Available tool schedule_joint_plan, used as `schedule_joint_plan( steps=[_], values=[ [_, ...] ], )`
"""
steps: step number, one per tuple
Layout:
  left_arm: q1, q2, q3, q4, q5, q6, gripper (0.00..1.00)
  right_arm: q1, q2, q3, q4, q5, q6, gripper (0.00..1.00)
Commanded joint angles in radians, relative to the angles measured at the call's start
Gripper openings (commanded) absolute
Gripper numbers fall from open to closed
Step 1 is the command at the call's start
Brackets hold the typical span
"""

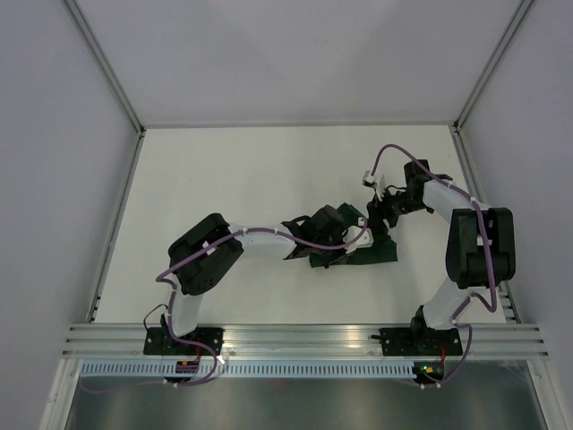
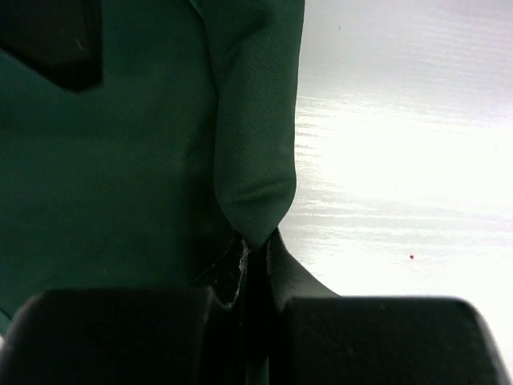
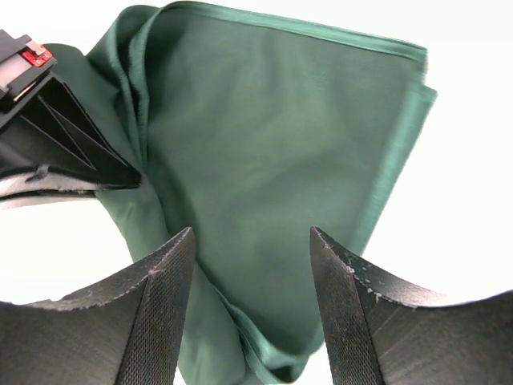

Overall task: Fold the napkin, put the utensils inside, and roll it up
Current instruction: Roll the napkin at the center of the board.

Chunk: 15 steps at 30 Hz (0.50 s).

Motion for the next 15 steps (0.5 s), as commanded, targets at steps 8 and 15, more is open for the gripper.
schedule_joint_plan(
  steps=[8,15],
  values=[
    [0.121,0.171,0.157,-0.308,0.315,-0.203,0.02,-0.182,-0.234,-0.073,-0.093,-0.095,-0.148,0.65],
    [0.182,0.251,0.225,-0.396,0.449,-0.254,0.02,-0.177,-0.495,-0.337,0.001,-0.063,-0.246,0.7]
  ],
)
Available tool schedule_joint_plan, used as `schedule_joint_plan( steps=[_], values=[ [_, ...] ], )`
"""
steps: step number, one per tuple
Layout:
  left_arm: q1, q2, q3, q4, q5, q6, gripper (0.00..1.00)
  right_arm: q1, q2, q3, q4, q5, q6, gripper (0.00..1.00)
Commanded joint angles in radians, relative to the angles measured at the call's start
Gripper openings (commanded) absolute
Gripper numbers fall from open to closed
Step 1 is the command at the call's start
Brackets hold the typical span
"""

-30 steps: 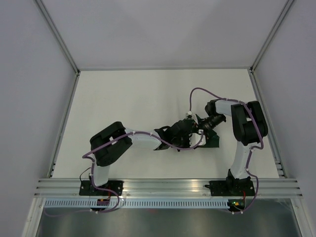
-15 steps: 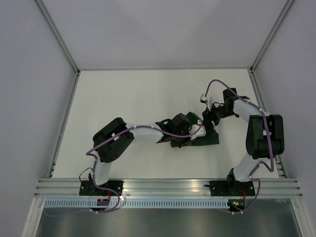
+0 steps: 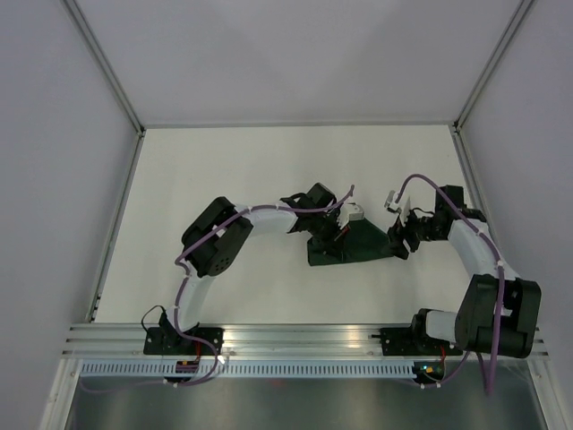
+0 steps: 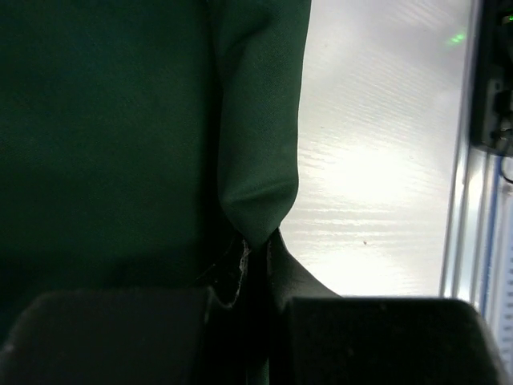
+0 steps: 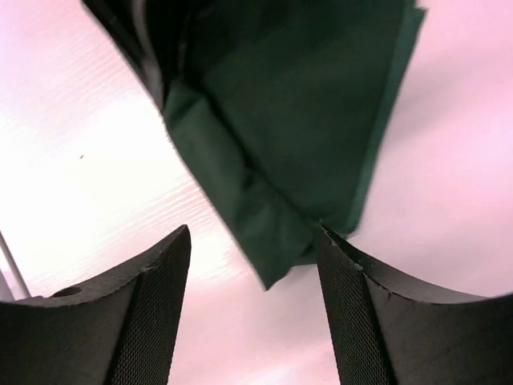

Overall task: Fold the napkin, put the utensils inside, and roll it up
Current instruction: Roll the napkin at the center of the board.

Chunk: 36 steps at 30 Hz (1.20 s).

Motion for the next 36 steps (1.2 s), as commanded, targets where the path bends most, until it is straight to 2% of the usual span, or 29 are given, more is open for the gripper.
schedule_joint_plan(
  steps=[1,4,8,15,28,31,34,36],
  values=[
    [0.025,0.108,0.02,-0.194,0.067,-0.065,0.02,0.02,-0.093,-0.089,0.063,-0.028,-0.095,0.7],
    [0.04,0.154,0.072,-0.262,0.139,-0.071,0.02,0.106,-0.15,-0.155,0.144,0.042,-0.068,0.71],
    [0.057,0.209,0.097,-0.296,0.199,-0.09,0.02,0.283,-0.214,-0.241,0.288,0.151,0.004,0.71],
    [0.071,0.251,0.117,-0.326,0.233,-0.108,0.02,0.456,-0.236,-0.333,0.466,0.298,0.073,0.72],
    [0.076,0.262,0.138,-0.346,0.233,-0.114,0.04,0.699,-0.158,-0.36,0.514,0.411,0.148,0.71],
    [0.077,0.26,0.14,-0.352,0.233,-0.108,0.07,0.713,-0.127,-0.37,0.543,0.444,0.158,0.69],
    [0.08,0.255,0.138,-0.356,0.232,-0.103,0.12,0.713,-0.109,-0.373,0.554,0.46,0.162,0.63],
    [0.082,0.246,0.14,-0.359,0.227,-0.111,0.18,0.713,-0.106,-0.37,0.552,0.464,0.171,0.4]
  ],
)
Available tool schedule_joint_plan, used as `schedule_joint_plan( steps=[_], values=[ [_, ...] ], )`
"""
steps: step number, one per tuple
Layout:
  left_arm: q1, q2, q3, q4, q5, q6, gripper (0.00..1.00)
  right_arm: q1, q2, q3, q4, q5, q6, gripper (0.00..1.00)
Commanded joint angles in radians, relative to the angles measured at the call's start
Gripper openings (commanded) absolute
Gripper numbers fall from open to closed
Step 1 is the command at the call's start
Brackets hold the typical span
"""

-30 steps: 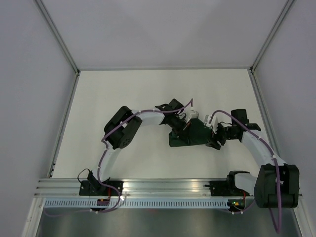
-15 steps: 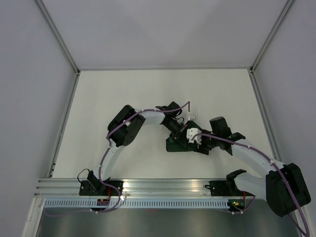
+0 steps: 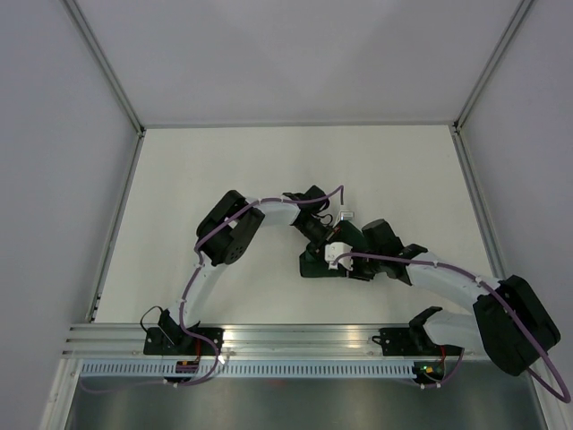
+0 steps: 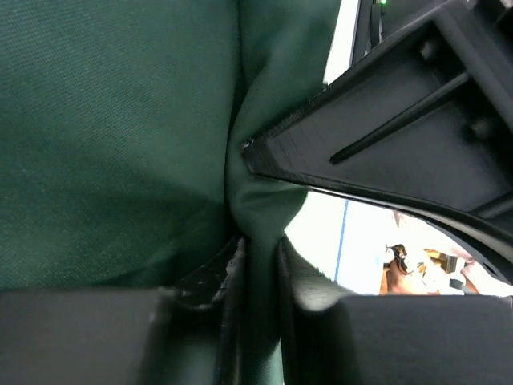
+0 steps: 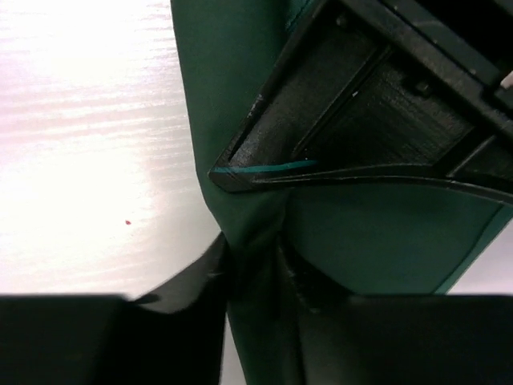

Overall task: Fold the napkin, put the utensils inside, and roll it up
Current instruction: Roll the napkin at the center of the board.

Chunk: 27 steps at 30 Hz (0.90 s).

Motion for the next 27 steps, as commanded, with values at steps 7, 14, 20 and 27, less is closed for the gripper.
schedule_joint_plan(
  steps=[7,14,20,27],
  values=[
    [0.015,-0.05,-0.031,0.019,-0.219,-0.063,0.45,-0.009,0.052,0.032,-0.008,0.004,0.053,0.14],
    [0.048,-0.297,-0.236,0.359,-0.394,-0.275,0.48,-0.104,0.173,0.178,-0.241,-0.183,-0.044,0.11],
    [0.073,-0.516,-0.435,0.626,-0.608,-0.336,0.48,-0.191,0.322,0.294,-0.439,-0.293,-0.17,0.11],
    [0.032,-0.742,-0.721,0.923,-0.904,-0.272,0.46,-0.245,0.534,0.442,-0.643,-0.375,-0.291,0.1]
  ],
)
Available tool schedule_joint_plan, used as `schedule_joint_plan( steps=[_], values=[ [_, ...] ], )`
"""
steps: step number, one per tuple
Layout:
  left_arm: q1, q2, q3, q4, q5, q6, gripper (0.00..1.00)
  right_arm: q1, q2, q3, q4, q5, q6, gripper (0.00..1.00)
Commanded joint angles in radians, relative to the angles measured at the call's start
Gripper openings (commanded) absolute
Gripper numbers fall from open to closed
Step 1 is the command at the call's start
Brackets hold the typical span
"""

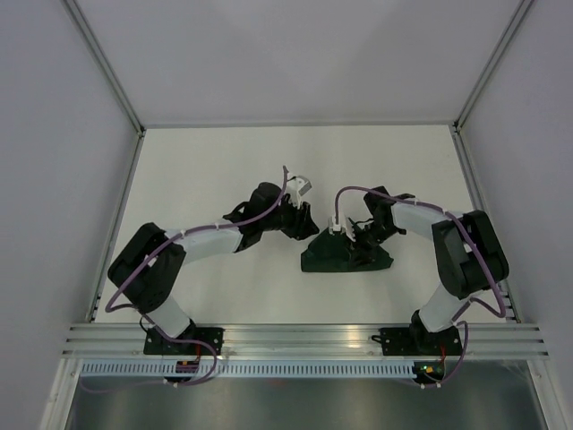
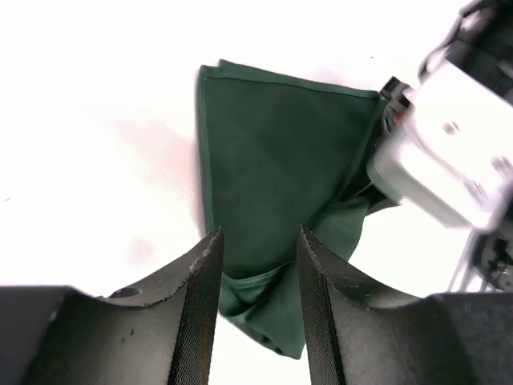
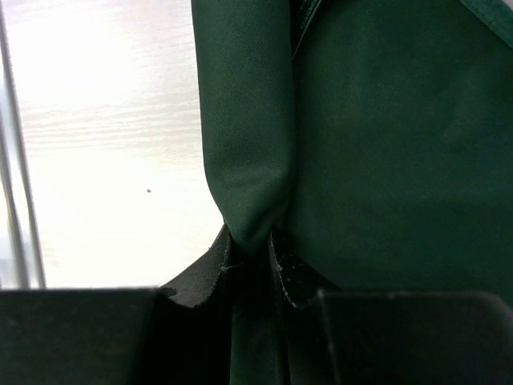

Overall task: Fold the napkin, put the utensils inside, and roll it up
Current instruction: Roll the napkin at the center of the board.

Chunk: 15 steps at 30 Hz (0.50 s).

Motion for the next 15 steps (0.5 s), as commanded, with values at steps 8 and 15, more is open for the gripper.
schedule_joint_plan(
  steps=[8,15],
  values=[
    [-0.372,-0.115,-0.237,0.391,-0.615,0.459,0.48,-0.064,0.273,0.17,-0.296,-0.109,-0.173,0.11],
    [-0.534,0.011,-0.154,0.31,-0.68,0.696,0.49,-0.081,0.359,0.23,-0.342,-0.115,-0.193,0.09]
  ],
)
